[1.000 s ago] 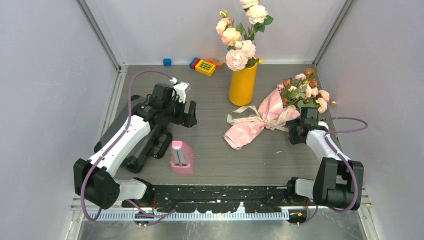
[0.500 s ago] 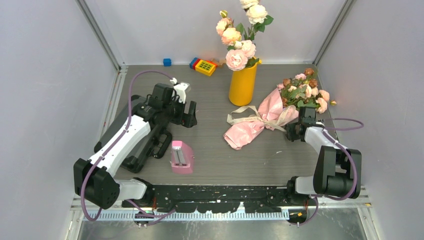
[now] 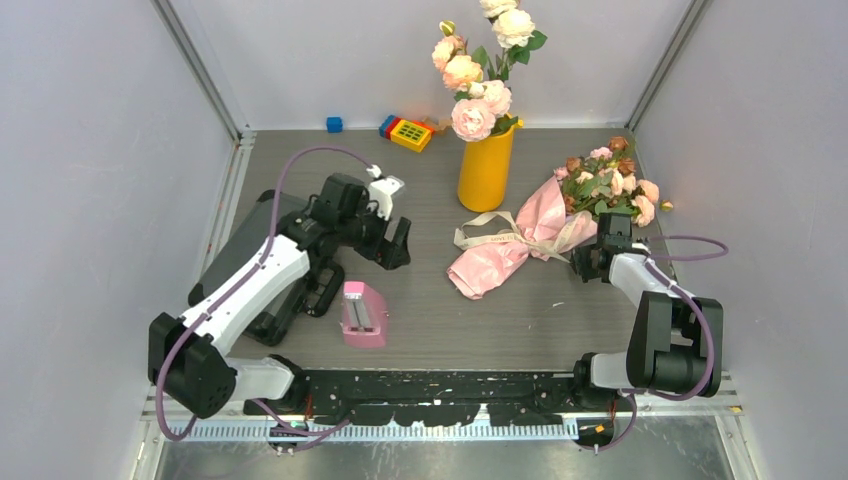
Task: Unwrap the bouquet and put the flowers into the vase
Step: Untie the ribbon from the wrapping paper.
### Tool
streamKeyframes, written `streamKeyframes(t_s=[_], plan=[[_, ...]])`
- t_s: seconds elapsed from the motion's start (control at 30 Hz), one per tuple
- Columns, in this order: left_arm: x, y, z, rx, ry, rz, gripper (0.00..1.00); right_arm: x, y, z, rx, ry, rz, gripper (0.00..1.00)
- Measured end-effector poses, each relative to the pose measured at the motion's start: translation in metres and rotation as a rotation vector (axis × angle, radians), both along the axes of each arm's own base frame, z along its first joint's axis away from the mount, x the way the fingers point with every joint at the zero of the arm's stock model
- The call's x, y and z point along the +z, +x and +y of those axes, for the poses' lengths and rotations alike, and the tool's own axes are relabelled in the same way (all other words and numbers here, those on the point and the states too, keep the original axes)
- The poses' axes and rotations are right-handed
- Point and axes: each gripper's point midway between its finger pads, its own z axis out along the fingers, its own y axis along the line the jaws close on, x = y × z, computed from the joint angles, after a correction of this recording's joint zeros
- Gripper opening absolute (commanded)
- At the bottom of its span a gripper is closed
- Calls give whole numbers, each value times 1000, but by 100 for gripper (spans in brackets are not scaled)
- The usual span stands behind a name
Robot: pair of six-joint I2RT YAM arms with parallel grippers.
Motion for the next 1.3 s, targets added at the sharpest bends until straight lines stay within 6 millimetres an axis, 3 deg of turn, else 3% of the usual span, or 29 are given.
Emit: streamKeyframes(t_s=[0.17, 0.27, 0.57, 0.77, 0.93, 1.3], plan=[[1, -21, -37, -165, -31, -23, 82, 2, 0, -3, 15, -25, 1, 0], [-6, -20, -59, -206, -63, -6, 80, 7, 0, -4, 27, -44, -14, 0], [-49, 20, -128, -275, -185, -21, 77, 19, 0, -7, 68, -90, -41, 0], [-79, 47, -159, -297, -237, -21, 73, 18, -1, -7, 85, -100, -36, 0], [-92, 64, -174, -309, -247, -36, 73, 19, -1, -8, 98, -109, -36, 0], [-107, 82, -186, -335, -231, -74, 66, 25, 0, -8, 118, -126, -49, 0]])
